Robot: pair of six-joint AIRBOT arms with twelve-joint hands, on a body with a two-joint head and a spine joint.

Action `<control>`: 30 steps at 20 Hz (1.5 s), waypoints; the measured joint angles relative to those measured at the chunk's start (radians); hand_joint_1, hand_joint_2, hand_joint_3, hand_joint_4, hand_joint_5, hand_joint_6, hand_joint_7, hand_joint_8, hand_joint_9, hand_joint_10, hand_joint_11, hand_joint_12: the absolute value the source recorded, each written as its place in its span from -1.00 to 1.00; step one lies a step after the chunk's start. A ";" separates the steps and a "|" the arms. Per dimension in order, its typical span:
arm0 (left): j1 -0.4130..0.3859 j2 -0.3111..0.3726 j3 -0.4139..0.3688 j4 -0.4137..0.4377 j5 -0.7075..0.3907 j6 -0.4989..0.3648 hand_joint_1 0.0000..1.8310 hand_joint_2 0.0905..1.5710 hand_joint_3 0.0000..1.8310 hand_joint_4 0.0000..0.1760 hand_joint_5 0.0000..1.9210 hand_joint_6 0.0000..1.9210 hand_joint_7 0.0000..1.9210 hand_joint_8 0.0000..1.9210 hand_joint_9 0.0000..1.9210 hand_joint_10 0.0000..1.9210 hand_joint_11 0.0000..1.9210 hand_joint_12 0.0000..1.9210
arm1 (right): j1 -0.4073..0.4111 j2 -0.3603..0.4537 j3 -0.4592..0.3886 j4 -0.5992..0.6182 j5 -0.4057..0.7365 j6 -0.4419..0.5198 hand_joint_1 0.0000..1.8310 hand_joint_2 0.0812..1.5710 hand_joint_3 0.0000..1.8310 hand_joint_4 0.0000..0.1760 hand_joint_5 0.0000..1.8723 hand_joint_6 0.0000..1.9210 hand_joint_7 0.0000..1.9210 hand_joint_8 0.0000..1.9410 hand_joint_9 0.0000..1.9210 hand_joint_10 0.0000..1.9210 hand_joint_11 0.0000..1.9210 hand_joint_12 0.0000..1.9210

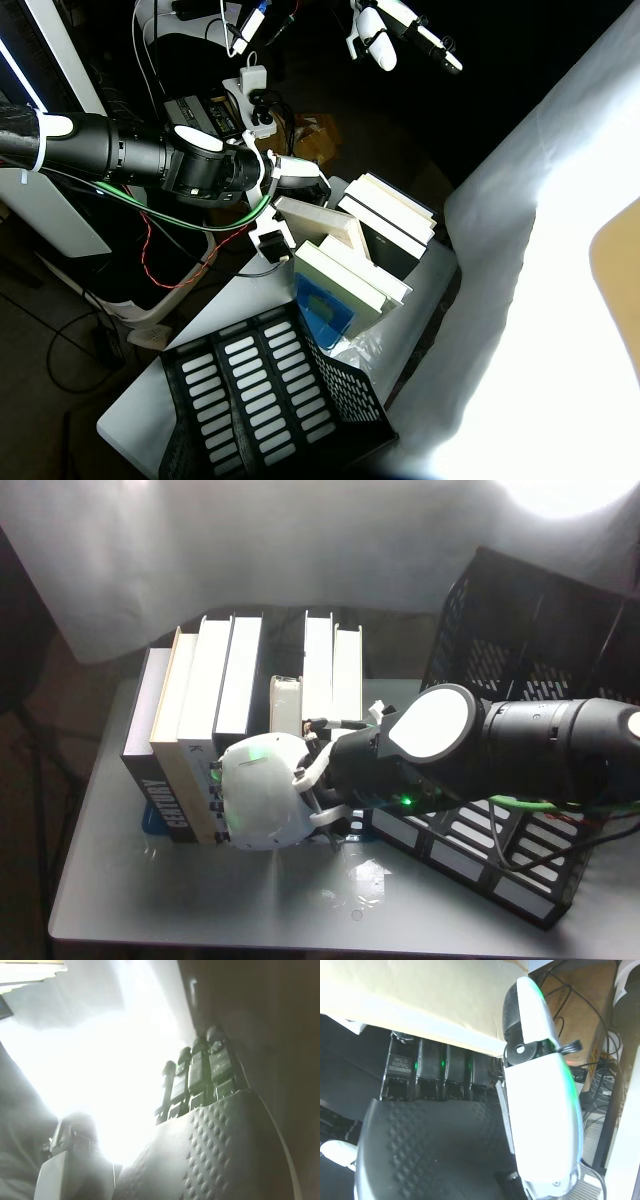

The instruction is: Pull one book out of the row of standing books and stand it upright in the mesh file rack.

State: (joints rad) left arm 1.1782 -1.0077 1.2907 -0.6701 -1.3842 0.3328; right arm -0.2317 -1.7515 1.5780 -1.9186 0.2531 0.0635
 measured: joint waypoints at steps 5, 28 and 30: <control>0.000 -0.001 0.000 0.005 0.000 0.000 -0.76 0.61 -1.00 -0.36 -1.00 -1.00 -1.00 -1.00 -0.98 -0.98 -1.00 0.70 | 0.014 0.000 0.000 -0.006 0.020 0.013 0.46 0.42 -0.99 -1.00 0.00 -0.03 0.00 0.19 -0.18 0.54 -0.29 0.97; 0.006 -0.001 -0.001 0.006 0.001 0.000 -0.86 0.62 -1.00 -0.90 -1.00 -1.00 -1.00 -1.00 -1.00 -1.00 -1.00 -1.00 | 0.217 0.220 -0.112 -0.036 0.214 0.165 0.32 0.53 -1.00 -1.00 -0.17 0.30 -0.18 0.50 0.10 0.99 0.21 1.00; 0.006 -0.001 -0.001 0.008 0.001 0.000 -0.86 0.61 -1.00 -0.86 -0.99 -1.00 -1.00 -1.00 -1.00 -1.00 -1.00 -1.00 | 0.251 0.233 -0.114 -0.068 0.236 0.207 0.32 0.51 -1.00 -1.00 -0.08 0.08 -0.16 0.54 -0.16 0.81 -0.14 1.00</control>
State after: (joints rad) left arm 1.1839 -1.0084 1.2900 -0.6624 -1.3830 0.3325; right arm 0.0193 -1.5188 1.4643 -1.9865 0.4889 0.2707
